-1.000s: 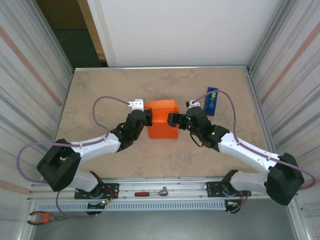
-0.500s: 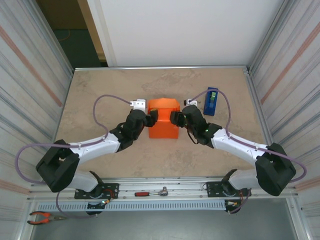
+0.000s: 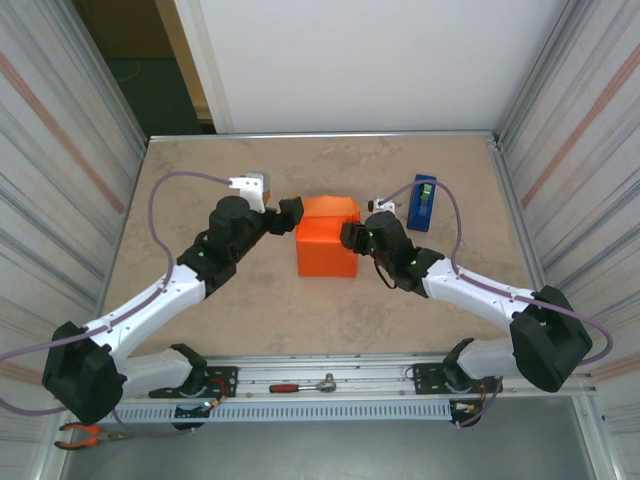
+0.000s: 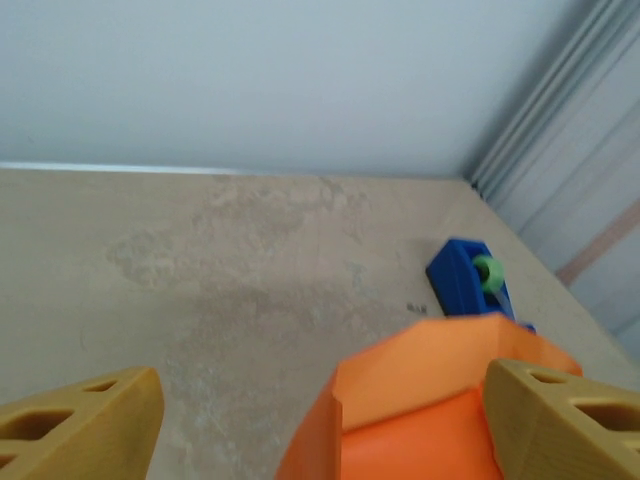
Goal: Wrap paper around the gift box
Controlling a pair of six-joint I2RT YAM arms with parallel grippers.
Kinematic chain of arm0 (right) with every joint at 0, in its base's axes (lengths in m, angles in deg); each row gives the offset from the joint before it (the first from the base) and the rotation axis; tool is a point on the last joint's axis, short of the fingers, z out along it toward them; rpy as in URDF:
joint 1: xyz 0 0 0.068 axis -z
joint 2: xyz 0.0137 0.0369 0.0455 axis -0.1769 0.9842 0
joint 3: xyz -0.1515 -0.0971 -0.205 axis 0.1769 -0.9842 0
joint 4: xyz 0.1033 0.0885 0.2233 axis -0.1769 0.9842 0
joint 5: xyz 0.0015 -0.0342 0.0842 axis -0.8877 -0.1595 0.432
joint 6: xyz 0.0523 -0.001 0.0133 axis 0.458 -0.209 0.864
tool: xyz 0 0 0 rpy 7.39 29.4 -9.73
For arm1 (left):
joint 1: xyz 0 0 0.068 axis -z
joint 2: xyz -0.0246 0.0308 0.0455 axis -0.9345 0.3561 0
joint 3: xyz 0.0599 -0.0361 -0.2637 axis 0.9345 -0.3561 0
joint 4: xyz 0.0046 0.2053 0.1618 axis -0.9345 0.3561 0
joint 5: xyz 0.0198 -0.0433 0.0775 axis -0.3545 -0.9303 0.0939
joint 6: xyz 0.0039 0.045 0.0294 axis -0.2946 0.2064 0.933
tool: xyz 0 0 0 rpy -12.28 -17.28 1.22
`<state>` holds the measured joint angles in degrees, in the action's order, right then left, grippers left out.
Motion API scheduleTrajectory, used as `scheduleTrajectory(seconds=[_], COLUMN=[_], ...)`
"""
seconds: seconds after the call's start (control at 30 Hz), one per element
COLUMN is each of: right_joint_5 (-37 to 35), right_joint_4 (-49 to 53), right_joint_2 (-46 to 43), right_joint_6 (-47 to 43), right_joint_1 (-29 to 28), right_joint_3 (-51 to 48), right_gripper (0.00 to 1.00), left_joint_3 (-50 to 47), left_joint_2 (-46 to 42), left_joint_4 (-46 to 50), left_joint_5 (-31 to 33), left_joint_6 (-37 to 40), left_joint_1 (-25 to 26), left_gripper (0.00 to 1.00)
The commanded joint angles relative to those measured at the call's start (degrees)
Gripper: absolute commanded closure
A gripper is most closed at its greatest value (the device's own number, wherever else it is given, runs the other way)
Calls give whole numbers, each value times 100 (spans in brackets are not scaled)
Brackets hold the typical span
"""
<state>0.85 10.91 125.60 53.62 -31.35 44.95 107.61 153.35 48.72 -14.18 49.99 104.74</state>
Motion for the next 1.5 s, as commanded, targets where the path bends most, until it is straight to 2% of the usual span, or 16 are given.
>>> scheduleTrajectory(seconds=[0.0,0.17,0.37,0.63,0.83,0.97,1.03,1.13,1.3,1.33,1.4,1.43,1.47], right_joint_5=[-90,-38,99,369,494,507,502,502,514,500,487,483,478], right_joint_4=[477,522,557,770,956,976,957,903,908,934,1048,1097,1185], right_joint_2=[21,52,85,-28,-26,155,264,427,549,537,494,448,400], right_joint_6=[55,64,90,-64,-292,-401,-424,-443,-444,-434,-433,-430,-430], right_joint_1=[50,64,107,270,488,537,539,527,476,476,476,476,479], right_joint_3=[-131,-121,-117,188,597,754,791,857,948,974,1062,1103,1168], right_gripper=[41,41,42,42,42,46,49,63,98,100,98,93,78], left_joint_3=[-144,-282,132,238,120,22,-29,-114,-163,-170,-165,-169,-171], left_joint_2=[-40,398,1296,1842,1842,1838,1825,1807,1817,1826,1834,1842,1851], left_joint_4=[228,-208,-388,-200,-264,-290,-307,-344,-344,-342,-349,-352,-348], left_joint_5=[-234,-43,233,1519,1571,1557,1558,1577,1607,1607,1633,1639,1660], left_joint_6=[126,119,367,271,219,149,109,52,-16,-19,-23,-27,-40], left_joint_1=[149,422,650,821,896,923,944,968,1014,1019,1045,1053,1063], left_gripper=[19,20,18,21,23,24,24,25,27,27,28,28,28])
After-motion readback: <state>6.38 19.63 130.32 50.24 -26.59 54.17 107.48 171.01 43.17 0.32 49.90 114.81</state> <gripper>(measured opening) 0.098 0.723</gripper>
